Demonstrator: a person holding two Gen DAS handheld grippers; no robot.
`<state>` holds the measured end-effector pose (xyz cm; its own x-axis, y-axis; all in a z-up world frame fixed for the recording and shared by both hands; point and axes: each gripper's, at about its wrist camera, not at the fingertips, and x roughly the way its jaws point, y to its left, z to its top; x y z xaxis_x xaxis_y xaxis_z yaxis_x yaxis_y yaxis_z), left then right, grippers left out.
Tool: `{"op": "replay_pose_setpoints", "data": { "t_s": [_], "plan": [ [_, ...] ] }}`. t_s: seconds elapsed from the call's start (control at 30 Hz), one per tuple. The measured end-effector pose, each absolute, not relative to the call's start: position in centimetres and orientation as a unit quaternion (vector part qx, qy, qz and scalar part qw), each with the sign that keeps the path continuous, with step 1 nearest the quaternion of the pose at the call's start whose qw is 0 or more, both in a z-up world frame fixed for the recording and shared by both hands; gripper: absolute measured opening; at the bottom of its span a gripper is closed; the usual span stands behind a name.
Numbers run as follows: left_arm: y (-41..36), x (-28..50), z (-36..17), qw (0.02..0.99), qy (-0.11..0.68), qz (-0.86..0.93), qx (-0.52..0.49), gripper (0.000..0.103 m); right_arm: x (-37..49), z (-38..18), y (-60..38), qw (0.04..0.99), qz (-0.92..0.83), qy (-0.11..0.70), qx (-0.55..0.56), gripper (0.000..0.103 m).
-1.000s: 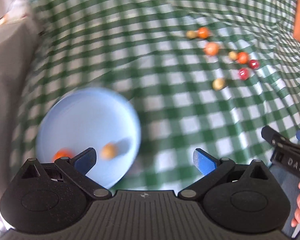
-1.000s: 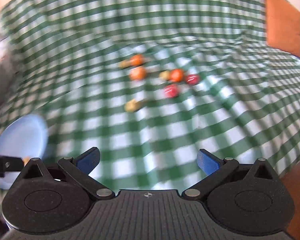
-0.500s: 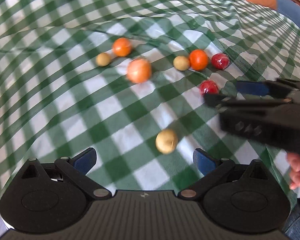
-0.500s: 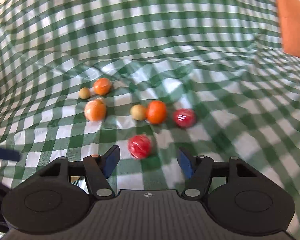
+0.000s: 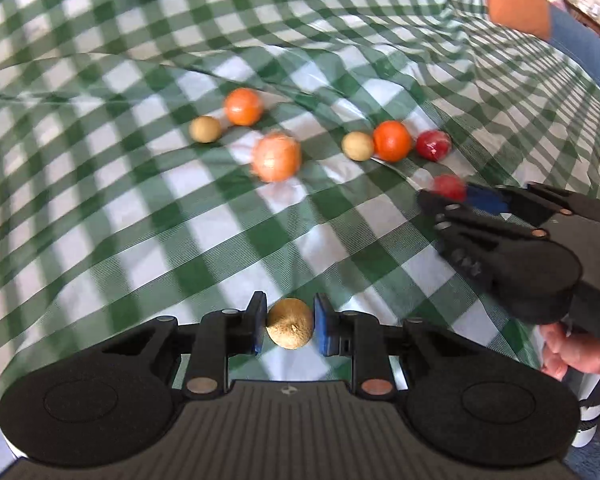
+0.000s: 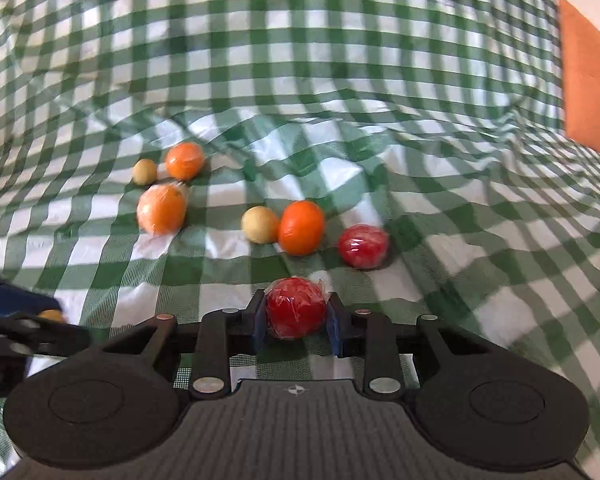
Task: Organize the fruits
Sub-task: 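Carry both fruits over the blue plate and open both tools to drop them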
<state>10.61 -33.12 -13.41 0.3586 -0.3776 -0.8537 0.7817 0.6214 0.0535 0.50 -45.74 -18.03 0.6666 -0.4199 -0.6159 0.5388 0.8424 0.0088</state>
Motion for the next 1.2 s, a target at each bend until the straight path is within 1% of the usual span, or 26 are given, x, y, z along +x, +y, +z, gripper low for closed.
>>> {"op": "replay_pose_setpoints", "data": {
  "t_s": [0.27, 0.57, 0.83, 1.0, 1.2],
  "plan": [
    [-26.3, 7.3, -6.7, 0.808, 0.454, -0.288, 0.242, 0.027, -4.4, -12.4, -40.9, 0.915, -0.249, 0.296, 0.114, 0.031],
    [-15.3, 2.0, -1.9, 0.810, 0.485, -0.238, 0.229, 0.027, -10.2, -5.9, -32.0, 0.928, -0.152, 0.312, 0.138, 0.032],
    [-6.0, -2.4, 0.2, 0.824, 0.491, -0.204, 0.198, 0.027, -13.8, -1.9, -22.5, 0.934, -0.046, 0.329, 0.135, 0.032],
    [-1.9, -4.3, 0.4, 0.834, 0.490, -0.184, 0.177, 0.027, -15.0, -1.4, -17.0, 0.933, -0.006, 0.347, 0.100, 0.032],
    [0.9, -5.5, 0.5, 0.842, 0.486, -0.175, 0.156, 0.027, -15.5, -1.0, -14.3, 0.932, -0.002, 0.357, 0.069, 0.032]
  ]
}}
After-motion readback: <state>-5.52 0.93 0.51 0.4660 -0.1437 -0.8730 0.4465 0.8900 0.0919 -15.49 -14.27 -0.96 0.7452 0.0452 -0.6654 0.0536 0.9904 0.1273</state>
